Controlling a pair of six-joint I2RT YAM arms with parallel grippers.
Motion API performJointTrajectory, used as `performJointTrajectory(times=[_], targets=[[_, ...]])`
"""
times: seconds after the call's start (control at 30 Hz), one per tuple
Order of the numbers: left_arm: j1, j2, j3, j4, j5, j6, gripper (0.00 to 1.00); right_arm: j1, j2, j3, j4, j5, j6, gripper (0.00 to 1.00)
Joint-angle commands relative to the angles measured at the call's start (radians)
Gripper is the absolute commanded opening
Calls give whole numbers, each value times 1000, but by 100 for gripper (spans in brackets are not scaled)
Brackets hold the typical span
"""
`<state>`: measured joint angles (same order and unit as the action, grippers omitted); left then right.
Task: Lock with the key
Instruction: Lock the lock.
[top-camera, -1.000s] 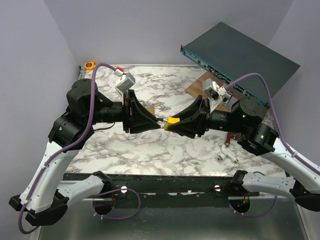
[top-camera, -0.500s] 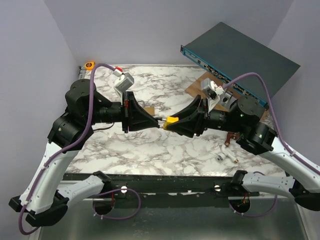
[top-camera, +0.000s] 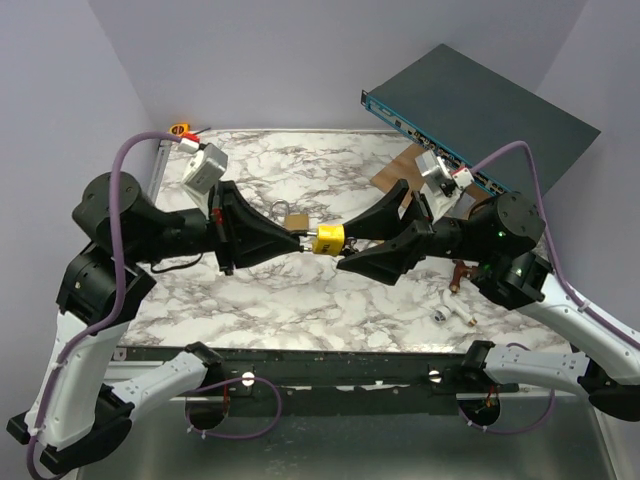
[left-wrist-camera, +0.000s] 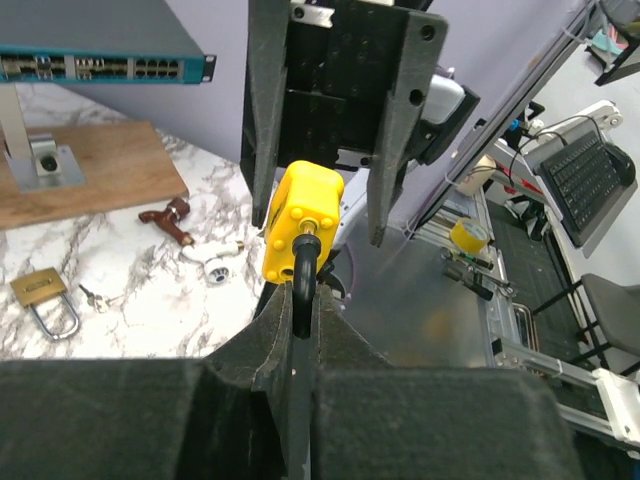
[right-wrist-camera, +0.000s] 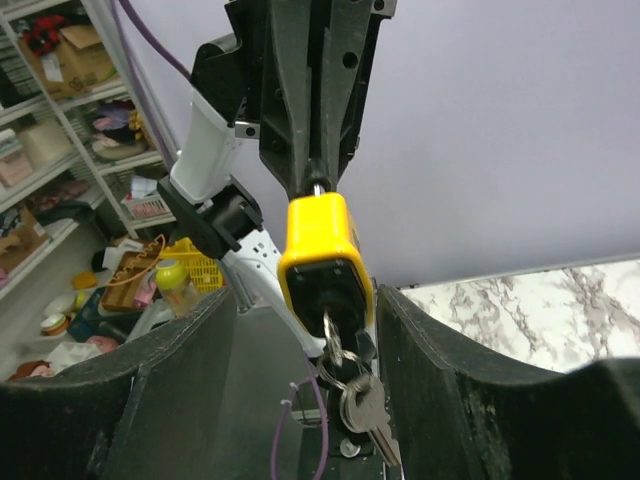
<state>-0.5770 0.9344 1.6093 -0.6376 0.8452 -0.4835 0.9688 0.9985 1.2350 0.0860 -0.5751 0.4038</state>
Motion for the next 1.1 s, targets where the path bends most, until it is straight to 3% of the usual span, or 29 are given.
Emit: performJointTrajectory(times=[0.0, 0.43, 0.77, 0.93, 1.07], targets=[[6, -23, 52, 27, -31, -16, 0, 7, 4, -19, 108, -48, 47, 59], [5, -22, 38, 45, -38, -38, 0, 7, 57, -14, 216, -62, 108, 55], [6, -8, 34, 44, -38, -38, 0, 7, 63, -7, 178, -27, 92, 28], [5, -7, 26, 35, -37, -28, 0, 7, 68, -2, 129, -5, 80, 3], [5, -12, -5, 60, -21, -32, 0, 7, 92, 6, 90, -5, 82, 1]])
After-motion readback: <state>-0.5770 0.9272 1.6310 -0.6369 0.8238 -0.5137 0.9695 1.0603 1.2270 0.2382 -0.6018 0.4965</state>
